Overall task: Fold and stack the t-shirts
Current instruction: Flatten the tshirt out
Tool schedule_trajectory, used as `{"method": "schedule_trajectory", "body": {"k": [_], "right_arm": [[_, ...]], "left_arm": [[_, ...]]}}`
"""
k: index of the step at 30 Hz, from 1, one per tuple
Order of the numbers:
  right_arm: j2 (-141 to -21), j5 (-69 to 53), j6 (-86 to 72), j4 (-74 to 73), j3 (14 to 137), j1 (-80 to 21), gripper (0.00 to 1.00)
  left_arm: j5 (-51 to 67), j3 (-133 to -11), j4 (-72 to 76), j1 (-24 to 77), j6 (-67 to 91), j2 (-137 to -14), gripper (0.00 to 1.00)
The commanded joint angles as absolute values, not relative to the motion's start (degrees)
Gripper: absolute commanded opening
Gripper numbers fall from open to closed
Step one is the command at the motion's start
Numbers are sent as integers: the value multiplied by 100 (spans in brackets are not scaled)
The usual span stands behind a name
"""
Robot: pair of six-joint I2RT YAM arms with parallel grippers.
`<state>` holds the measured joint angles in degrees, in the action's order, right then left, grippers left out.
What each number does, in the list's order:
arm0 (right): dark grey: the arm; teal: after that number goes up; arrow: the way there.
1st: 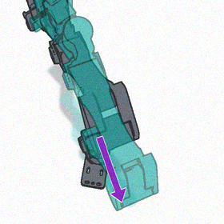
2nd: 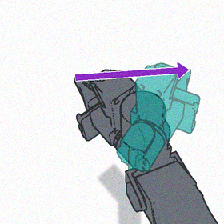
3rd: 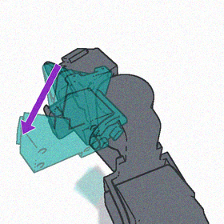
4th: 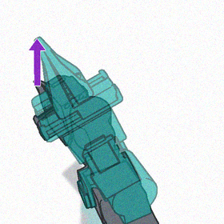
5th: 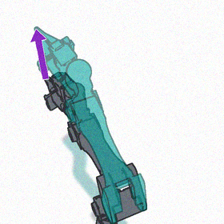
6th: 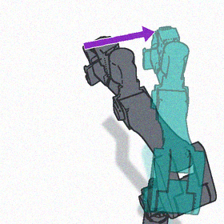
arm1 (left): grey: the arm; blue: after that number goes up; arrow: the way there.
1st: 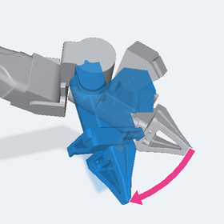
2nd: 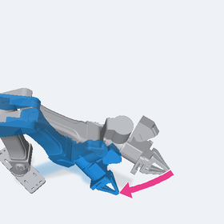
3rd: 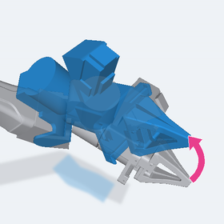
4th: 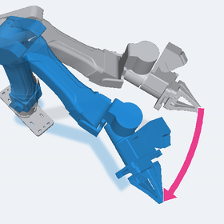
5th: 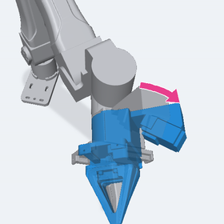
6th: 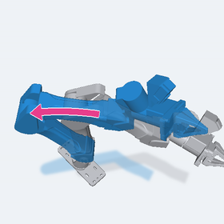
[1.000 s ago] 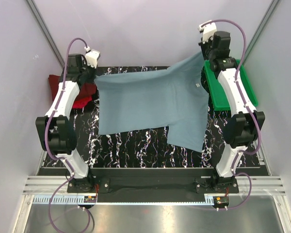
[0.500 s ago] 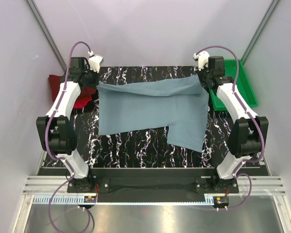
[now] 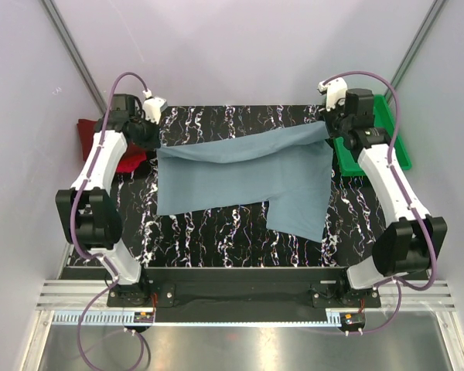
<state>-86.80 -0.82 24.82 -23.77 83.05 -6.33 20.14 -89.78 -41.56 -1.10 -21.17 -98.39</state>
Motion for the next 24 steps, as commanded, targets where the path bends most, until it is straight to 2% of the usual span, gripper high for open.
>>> {"method": "schedule_trajectory", "body": {"k": [1, 4, 9, 19, 24], "right_arm": [[-8368, -167, 2391, -2486, 8279, -598, 0], [-8175, -193, 2277, -2584, 8218, -598, 0], [-7419, -185, 2127, -3040, 8305, -598, 0], [-6136, -193, 1926, -4463, 10255, -598, 0], [-5731, -202, 1881, -4684, 11265, -598, 0]], "left_arm": [[2267, -9166, -4508, -97, -2189, -9396, 0], [2320, -9158, -4780, -97, -2197, -9212, 0], [2399, -8720, -4860, -97, -2136, -8220, 0], [2724, -8481, -4562, -97, -1934, -5952, 0], [2611, -8701, -3992, -97, -1802, -4941, 0]]}}
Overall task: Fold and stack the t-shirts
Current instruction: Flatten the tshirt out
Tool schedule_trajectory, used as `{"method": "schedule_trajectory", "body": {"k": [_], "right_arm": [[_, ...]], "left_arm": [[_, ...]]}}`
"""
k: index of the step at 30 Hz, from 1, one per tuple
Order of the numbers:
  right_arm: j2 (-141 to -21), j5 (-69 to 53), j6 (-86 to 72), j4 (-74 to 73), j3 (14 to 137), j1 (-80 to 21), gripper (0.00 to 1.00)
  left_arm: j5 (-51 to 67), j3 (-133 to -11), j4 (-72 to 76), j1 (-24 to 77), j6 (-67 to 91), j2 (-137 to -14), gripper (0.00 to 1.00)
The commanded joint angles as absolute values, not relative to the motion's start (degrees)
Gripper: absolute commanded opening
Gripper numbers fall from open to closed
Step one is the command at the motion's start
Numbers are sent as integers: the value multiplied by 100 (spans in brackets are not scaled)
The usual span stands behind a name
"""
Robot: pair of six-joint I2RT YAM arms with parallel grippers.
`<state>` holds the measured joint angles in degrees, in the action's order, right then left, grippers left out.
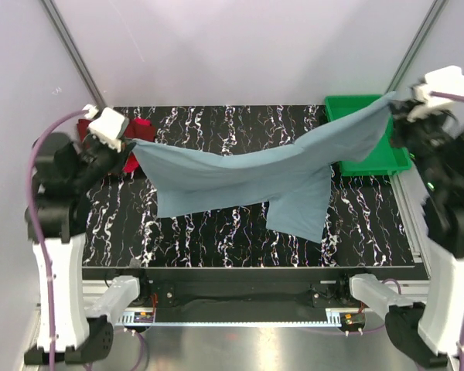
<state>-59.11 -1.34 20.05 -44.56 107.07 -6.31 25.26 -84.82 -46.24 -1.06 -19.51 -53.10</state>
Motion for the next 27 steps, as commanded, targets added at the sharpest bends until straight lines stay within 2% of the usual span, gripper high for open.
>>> {"method": "schedule_trajectory", "body": {"k": [1, 6, 11, 15, 22, 27], "right_arm": [[-5626, -202, 1872, -4763, 11424, -598, 0], [-5458, -44, 1802, -5062, 12478, -598, 0], [-5589, 43, 2003, -5581, 14060, -598, 0], [-5625, 324, 2355, -5371, 14826, -598, 0], [-5818, 448, 2759, -4090, 15117, -606, 0], [-5976, 509, 2891, -3192, 14215, -685, 0]], "left_arm": [[2489, -8762, -3947, -97, -1793, -4835, 0], [2189, -9684, -4104, -105, -1820, -4536, 0], [1750, -10509, -4122, -97, -1758, -4298, 0], [1284, -11038, -3973, -97, -1819, -4219, 0], [835, -11935, -3990, -97, -2100, -4596, 0], [624, -11427, -3623, -97, -2153, -4807, 0]]}}
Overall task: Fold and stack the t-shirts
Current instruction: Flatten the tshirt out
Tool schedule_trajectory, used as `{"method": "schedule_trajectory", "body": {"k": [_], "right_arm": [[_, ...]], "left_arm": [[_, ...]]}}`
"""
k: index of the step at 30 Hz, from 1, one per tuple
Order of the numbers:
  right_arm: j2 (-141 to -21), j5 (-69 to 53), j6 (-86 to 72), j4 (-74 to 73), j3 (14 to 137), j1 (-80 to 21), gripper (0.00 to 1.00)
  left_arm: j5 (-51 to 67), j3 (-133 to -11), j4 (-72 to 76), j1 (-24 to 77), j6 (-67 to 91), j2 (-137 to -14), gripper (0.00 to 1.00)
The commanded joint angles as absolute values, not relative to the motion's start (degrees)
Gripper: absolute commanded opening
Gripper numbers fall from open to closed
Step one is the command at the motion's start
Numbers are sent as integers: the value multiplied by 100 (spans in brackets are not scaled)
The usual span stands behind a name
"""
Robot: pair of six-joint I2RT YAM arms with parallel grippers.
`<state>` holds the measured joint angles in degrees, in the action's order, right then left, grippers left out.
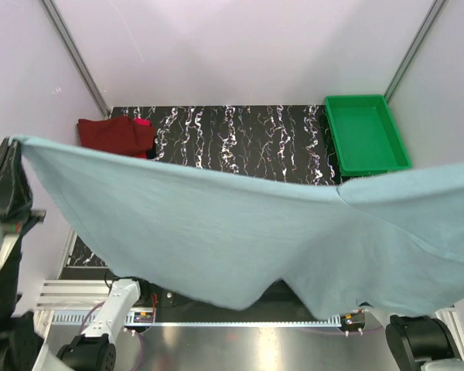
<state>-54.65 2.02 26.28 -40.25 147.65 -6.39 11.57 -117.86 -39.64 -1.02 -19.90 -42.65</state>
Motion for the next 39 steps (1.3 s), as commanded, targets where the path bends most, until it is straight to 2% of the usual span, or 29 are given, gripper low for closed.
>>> {"method": "schedule_trajectory", "body": {"k": [1, 5, 9, 20, 27, 39], "right_arm": [[-6037, 579, 2892, -2964, 14047, -773, 0], [-6275, 844, 2945, -2655, 13159, -1046, 0], [-6267, 476, 2577, -2155, 11563, -1037, 0], [-7048, 361, 2443, -1187, 9046, -1011, 0], [-8241, 202, 2750, -529, 8657, -879, 0], [-9798, 202, 2961, -290, 9017, -624, 0]], "left_arm": [[598, -11104, -3552, -97, -2162, -4886, 0], [860, -10390, -3410, -97, -2258, -5220, 0], [1054, -9582, -3130, -97, -2259, -5528, 0], [1283, -7902, -2084, -105, -2698, -6687, 0], [1406, -7822, -1820, -97, -3005, -7916, 0], [1600, -8551, -1767, -105, -2751, -9561, 0]]}}
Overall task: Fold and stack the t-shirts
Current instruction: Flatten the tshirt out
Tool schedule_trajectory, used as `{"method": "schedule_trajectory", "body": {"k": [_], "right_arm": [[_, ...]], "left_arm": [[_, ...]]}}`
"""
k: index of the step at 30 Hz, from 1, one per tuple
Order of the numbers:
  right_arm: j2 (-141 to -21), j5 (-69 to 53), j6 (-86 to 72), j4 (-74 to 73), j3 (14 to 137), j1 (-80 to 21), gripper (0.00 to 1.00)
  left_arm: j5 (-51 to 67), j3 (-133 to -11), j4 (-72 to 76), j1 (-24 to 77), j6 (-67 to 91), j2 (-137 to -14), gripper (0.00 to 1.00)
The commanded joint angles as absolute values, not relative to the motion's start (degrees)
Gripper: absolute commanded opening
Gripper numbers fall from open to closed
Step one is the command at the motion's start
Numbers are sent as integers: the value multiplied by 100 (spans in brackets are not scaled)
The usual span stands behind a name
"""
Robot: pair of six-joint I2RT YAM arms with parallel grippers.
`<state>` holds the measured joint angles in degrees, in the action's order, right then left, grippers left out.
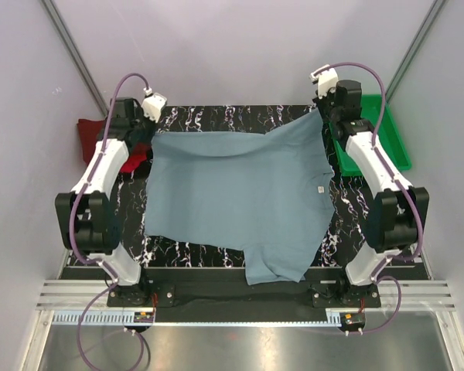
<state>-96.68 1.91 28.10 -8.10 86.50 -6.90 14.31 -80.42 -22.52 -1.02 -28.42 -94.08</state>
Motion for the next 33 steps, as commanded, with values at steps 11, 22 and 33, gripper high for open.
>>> {"method": "schedule_trajectory", "body": {"k": [11, 22, 33], "right_arm": [[-11346, 281, 2883, -395, 10966, -501, 0], [-12954, 308, 2971, -1028, 12786, -510, 0], [-13728, 360, 2962, -1143, 13807, -510, 0]], "left_arm": [[1415, -8964, -1704, -114, -2734, -10274, 0], [1116, -11108, -2451, -106, -2162, -12005, 0], [756, -11303, -2382, -114, -1986, -12261, 0]]}}
